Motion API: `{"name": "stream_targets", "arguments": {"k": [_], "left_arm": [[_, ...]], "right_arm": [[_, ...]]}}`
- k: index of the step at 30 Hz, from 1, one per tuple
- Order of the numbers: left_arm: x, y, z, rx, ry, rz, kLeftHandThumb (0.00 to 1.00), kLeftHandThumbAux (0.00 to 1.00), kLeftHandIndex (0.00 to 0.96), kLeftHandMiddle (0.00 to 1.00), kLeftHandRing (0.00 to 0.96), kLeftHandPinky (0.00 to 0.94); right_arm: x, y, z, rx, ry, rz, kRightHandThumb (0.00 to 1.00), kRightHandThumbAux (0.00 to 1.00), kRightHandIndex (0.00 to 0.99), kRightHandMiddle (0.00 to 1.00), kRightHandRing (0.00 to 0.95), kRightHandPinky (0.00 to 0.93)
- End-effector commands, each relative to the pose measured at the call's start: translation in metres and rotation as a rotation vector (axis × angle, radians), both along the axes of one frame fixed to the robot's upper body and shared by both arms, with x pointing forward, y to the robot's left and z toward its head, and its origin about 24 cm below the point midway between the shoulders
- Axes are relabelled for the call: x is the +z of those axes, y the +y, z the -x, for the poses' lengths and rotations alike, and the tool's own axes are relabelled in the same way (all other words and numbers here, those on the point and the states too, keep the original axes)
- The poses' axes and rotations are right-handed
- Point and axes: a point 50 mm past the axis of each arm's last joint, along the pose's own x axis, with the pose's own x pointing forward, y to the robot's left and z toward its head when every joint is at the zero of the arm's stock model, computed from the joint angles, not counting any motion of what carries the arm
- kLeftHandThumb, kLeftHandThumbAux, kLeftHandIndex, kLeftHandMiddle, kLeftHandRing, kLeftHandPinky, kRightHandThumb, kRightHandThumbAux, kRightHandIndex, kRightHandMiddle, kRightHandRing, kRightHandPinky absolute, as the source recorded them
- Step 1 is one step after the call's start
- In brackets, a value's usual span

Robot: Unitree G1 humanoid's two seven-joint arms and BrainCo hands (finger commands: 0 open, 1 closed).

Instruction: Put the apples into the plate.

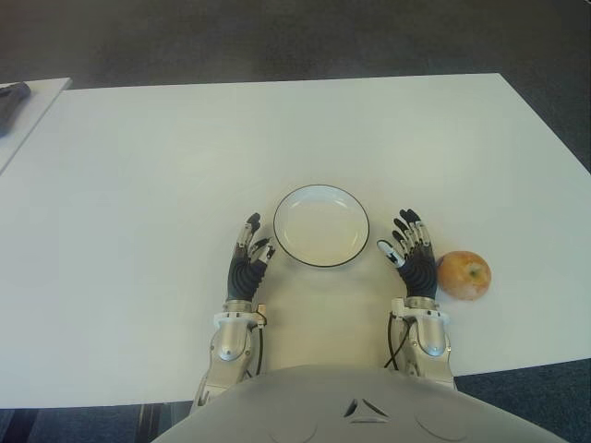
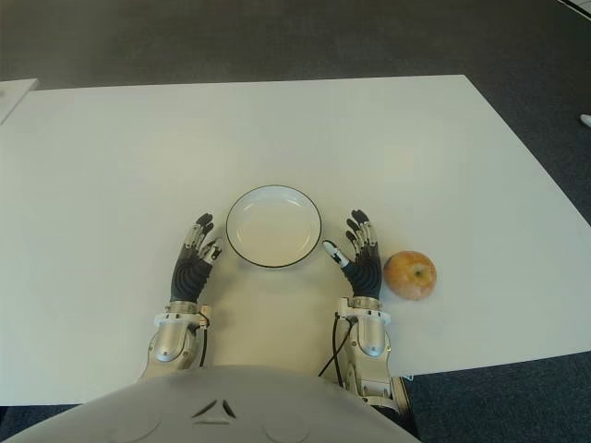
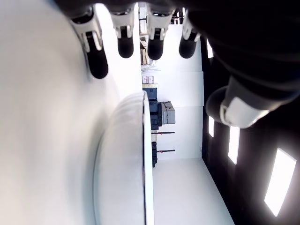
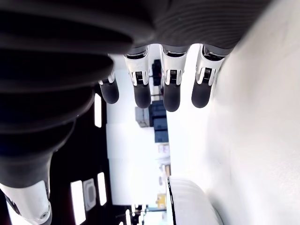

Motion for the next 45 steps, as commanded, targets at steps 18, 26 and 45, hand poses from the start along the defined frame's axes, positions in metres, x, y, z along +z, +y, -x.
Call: {"name": "stream_targets", "arguments": {"k": [18, 26, 45], "left_arm": [[-0.019, -0.020, 0.008, -0.006, 0.156, 0.013, 0.000, 0.507, 0.000, 0.000, 0.000, 0.000], [-0.018, -0.027, 0.006, -0.001, 0.147, 0.028, 0.000, 0.512, 0.000, 0.000, 0.000, 0.000], [-0.018, -0.044, 0.002, 0.027, 0.108, 0.056, 0.000, 0.542, 0.000, 0.000, 0.000, 0.000]], "right_arm": [[0.027, -0.013, 0.007, -0.007, 0.076, 0.023, 0.282, 0.674, 0.077, 0.109, 0.090, 0.122], [0.067, -0.008, 0.010, 0.041, 0.030, 0.312, 0.353, 0.670, 0.089, 0.129, 0.131, 0.189], [0.109, -0.032, -0.009, 0.136, 0.003, 1.358, 0.326, 0.541, 0.056, 0.088, 0.068, 0.068]]}}
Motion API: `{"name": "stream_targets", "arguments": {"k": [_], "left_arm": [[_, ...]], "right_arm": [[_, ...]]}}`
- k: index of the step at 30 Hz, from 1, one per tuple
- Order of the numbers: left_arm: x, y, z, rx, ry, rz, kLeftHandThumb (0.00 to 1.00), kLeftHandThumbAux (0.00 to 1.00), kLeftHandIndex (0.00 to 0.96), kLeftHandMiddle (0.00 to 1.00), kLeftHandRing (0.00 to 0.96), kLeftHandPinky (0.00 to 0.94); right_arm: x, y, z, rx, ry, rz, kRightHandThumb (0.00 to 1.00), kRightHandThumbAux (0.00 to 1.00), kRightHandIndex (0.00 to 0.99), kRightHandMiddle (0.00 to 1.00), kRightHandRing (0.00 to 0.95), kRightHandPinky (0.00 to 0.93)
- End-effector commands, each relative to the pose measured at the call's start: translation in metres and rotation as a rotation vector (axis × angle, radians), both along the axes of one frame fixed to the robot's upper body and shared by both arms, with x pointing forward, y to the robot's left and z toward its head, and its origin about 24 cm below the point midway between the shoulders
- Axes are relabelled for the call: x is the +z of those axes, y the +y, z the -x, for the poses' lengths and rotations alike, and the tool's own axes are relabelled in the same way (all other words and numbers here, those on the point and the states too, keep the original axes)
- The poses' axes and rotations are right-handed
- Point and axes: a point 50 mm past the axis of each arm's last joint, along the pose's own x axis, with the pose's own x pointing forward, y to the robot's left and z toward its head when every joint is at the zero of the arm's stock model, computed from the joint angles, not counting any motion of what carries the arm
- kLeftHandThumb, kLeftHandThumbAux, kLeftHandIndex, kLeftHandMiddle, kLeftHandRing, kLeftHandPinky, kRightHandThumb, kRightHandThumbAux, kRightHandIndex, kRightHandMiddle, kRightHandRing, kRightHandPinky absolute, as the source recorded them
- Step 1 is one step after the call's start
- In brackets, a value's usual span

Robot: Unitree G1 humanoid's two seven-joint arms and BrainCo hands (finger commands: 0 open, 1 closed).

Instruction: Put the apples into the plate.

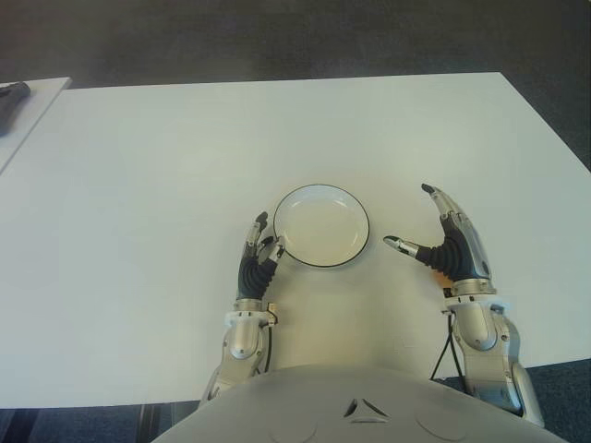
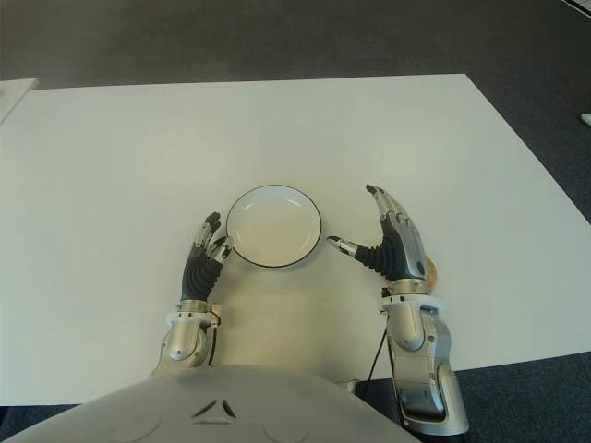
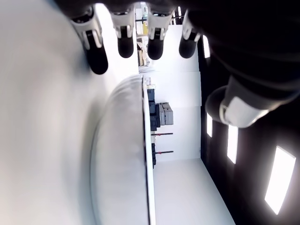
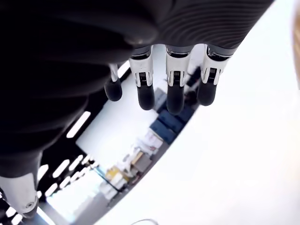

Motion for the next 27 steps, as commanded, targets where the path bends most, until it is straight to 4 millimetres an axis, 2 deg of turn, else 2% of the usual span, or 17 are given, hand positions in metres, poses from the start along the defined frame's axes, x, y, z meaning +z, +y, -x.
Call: {"name": "stream_targets", "arguments": {"k": [1, 8, 21, 27], "left_arm": [[-0.018, -0.027, 0.006, 0.018, 0.136, 0.074, 0.000, 0.544, 0.000, 0.000, 0.000, 0.000], [-0.017, -0.033, 0.007, 0.016, 0.128, 0.086, 0.000, 0.545, 0.000, 0.000, 0.000, 0.000], [-0.016, -0.037, 0.008, 0.031, 0.128, 0.109, 0.000, 0.554, 0.000, 0.000, 0.000, 0.000], [-0.016, -0.037, 0.008, 0.029, 0.120, 0.113, 0.000, 0.569, 0.000, 0.000, 0.000, 0.000]], "right_arm": [[0.006, -0.004, -0.001, 0.015, 0.014, 0.201, 0.328, 0.537, 0.057, 0.086, 0.066, 0.072], [0.011, -0.010, 0.001, 0.011, 0.053, 0.315, 0.374, 0.494, 0.072, 0.061, 0.056, 0.102], [0.019, -0.019, 0.012, 0.021, 0.104, 0.374, 0.442, 0.468, 0.079, 0.049, 0.014, 0.034], [0.020, -0.049, 0.019, 0.006, 0.130, 0.406, 0.431, 0.467, 0.075, 0.046, 0.010, 0.024]]}}
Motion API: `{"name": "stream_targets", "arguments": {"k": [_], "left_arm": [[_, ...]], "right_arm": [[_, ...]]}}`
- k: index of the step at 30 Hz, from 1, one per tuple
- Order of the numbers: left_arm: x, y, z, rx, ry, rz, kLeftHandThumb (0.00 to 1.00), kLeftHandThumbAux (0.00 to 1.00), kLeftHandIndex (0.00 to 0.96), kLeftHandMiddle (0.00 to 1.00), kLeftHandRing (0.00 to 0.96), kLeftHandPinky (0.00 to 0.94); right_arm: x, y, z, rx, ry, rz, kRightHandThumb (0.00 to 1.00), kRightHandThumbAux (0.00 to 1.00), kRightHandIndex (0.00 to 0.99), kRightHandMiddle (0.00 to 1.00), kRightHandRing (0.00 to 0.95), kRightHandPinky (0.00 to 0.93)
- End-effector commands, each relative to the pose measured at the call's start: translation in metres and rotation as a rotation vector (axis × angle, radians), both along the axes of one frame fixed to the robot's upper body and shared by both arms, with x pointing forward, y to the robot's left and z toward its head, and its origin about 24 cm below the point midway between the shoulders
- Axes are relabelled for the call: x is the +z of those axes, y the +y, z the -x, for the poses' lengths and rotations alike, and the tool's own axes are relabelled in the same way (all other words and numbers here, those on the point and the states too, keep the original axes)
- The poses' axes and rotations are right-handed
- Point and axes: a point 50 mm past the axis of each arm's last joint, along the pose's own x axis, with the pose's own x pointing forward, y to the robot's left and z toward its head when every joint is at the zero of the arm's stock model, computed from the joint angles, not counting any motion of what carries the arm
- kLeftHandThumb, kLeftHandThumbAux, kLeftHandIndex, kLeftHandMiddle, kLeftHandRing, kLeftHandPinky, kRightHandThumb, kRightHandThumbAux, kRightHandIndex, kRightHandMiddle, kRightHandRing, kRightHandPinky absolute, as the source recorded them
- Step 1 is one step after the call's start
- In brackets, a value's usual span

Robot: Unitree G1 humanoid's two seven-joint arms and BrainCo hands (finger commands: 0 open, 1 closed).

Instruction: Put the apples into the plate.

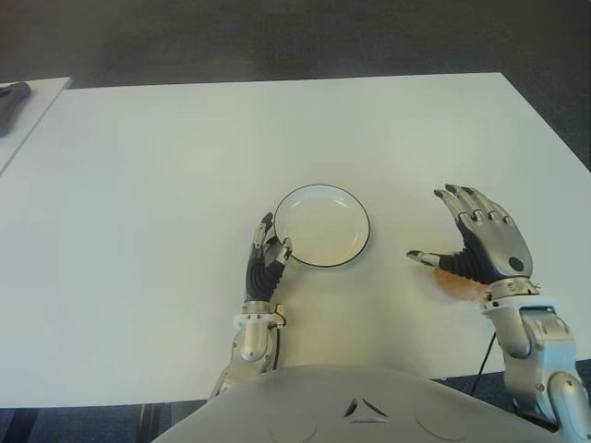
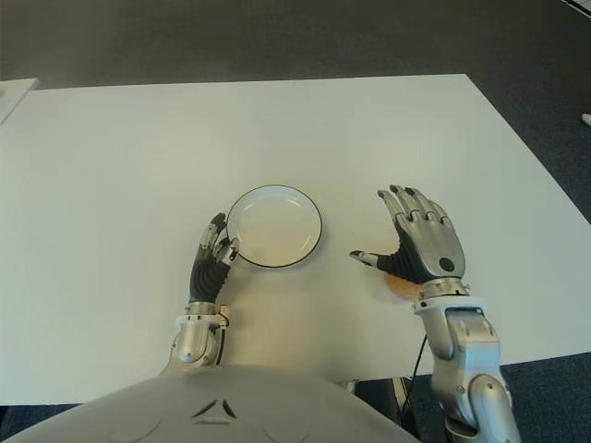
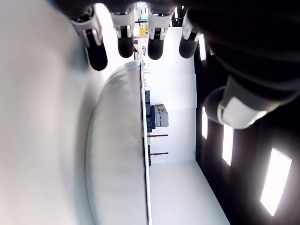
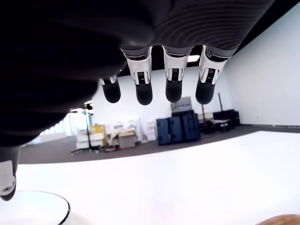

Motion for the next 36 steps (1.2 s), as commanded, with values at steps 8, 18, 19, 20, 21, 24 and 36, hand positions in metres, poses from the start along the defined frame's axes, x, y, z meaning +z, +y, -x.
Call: {"name": "stream_targets", "arguments": {"k": [8, 18, 19, 20, 21, 24, 36], "left_arm": [[-0.015, -0.023, 0.006, 0.037, 0.131, 0.100, 0.000, 0.581, 0.000, 0.000, 0.000, 0.000], [-0.015, -0.020, 0.006, 0.024, 0.117, 0.097, 0.000, 0.572, 0.000, 0.000, 0.000, 0.000], [-0.015, -0.019, 0.007, 0.024, 0.117, 0.096, 0.000, 0.571, 0.000, 0.000, 0.000, 0.000], [-0.015, -0.019, 0.007, 0.025, 0.117, 0.093, 0.000, 0.568, 0.000, 0.000, 0.000, 0.000], [-0.015, -0.018, 0.007, 0.025, 0.117, 0.092, 0.000, 0.568, 0.000, 0.000, 0.000, 0.000], [-0.015, -0.017, 0.007, 0.024, 0.121, 0.087, 0.000, 0.568, 0.000, 0.000, 0.000, 0.000], [-0.014, -0.012, 0.008, 0.008, 0.134, 0.073, 0.000, 0.563, 0.000, 0.000, 0.000, 0.000]], "right_arm": [[0.003, -0.034, 0.015, -0.022, 0.077, 0.032, 0.355, 0.483, 0.047, 0.008, 0.000, 0.001], [0.002, -0.037, 0.030, -0.062, 0.136, 0.020, 0.300, 0.458, 0.030, 0.001, 0.000, 0.007], [0.001, -0.038, 0.031, -0.063, 0.139, 0.019, 0.298, 0.456, 0.030, 0.002, 0.000, 0.007], [0.000, -0.039, 0.033, -0.065, 0.142, 0.017, 0.295, 0.453, 0.031, 0.003, 0.000, 0.007], [-0.001, -0.039, 0.033, -0.065, 0.144, 0.015, 0.294, 0.452, 0.031, 0.004, 0.000, 0.006], [-0.004, -0.040, 0.036, -0.067, 0.153, 0.011, 0.296, 0.448, 0.030, 0.006, 0.000, 0.002], [-0.021, -0.045, 0.039, -0.080, 0.172, 0.014, 0.319, 0.422, 0.039, 0.026, 0.000, 0.000]]}}
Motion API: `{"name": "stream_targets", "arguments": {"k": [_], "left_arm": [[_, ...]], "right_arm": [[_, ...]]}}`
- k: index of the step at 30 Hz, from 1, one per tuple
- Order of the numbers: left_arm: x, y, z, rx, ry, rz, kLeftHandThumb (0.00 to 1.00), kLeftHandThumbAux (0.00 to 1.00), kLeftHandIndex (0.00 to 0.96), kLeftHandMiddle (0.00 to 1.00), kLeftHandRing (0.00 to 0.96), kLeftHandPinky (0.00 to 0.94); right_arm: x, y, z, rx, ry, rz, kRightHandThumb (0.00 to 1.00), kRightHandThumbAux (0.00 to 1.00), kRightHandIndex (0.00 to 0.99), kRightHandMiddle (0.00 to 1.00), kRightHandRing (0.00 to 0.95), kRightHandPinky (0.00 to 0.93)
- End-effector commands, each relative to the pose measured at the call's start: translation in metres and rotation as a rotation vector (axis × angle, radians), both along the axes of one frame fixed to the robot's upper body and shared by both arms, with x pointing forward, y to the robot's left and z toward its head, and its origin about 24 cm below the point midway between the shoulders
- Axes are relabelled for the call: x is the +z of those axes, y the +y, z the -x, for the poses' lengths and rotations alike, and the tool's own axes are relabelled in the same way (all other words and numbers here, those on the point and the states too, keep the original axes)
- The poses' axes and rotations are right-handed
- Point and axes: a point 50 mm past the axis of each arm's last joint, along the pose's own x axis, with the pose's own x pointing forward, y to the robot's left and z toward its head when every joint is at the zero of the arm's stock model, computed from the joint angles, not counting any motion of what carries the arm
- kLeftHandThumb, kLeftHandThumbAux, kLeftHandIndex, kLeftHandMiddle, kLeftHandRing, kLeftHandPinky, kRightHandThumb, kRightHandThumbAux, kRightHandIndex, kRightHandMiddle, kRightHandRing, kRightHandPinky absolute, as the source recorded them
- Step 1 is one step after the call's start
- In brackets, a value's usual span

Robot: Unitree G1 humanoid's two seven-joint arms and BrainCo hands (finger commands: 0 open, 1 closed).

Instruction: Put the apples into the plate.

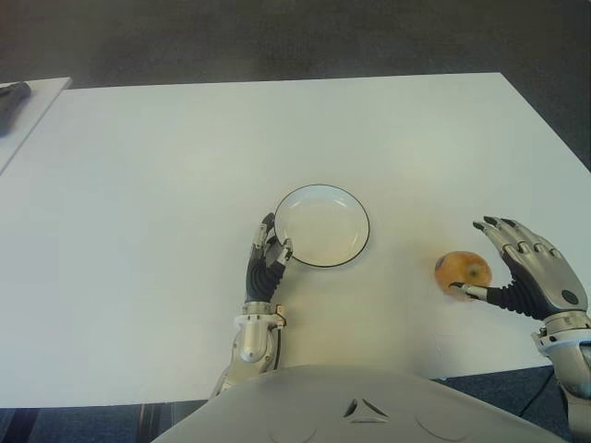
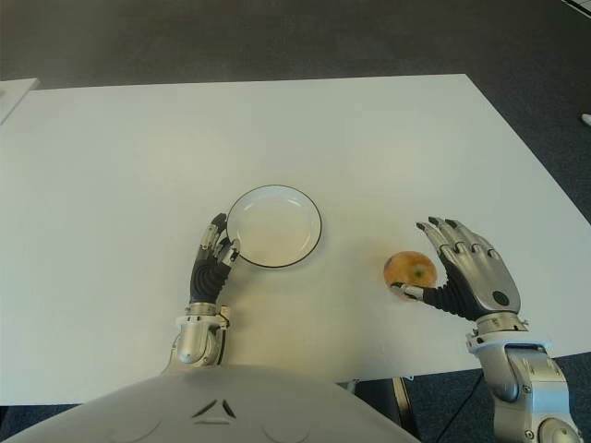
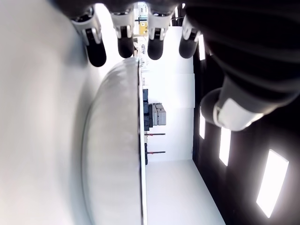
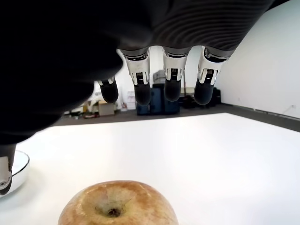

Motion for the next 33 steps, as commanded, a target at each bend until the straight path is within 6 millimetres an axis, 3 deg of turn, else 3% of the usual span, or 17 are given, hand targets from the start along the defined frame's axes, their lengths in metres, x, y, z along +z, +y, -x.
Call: {"name": "stream_targets", "arguments": {"k": [1, 33], "left_arm": [[-0.014, -0.012, 0.006, 0.010, 0.135, 0.050, 0.000, 0.562, 0.000, 0.000, 0.000, 0.000], [-0.017, -0.001, 0.006, -0.006, 0.163, 0.052, 0.000, 0.460, 0.000, 0.000, 0.000, 0.000]], "right_arm": [[-0.009, -0.001, 0.004, -0.006, 0.021, -0.010, 0.319, 0.422, 0.039, 0.026, 0.001, 0.000], [-0.031, 0.006, 0.004, -0.025, 0.020, -0.002, 0.380, 0.372, 0.016, 0.063, 0.026, 0.027]]}}
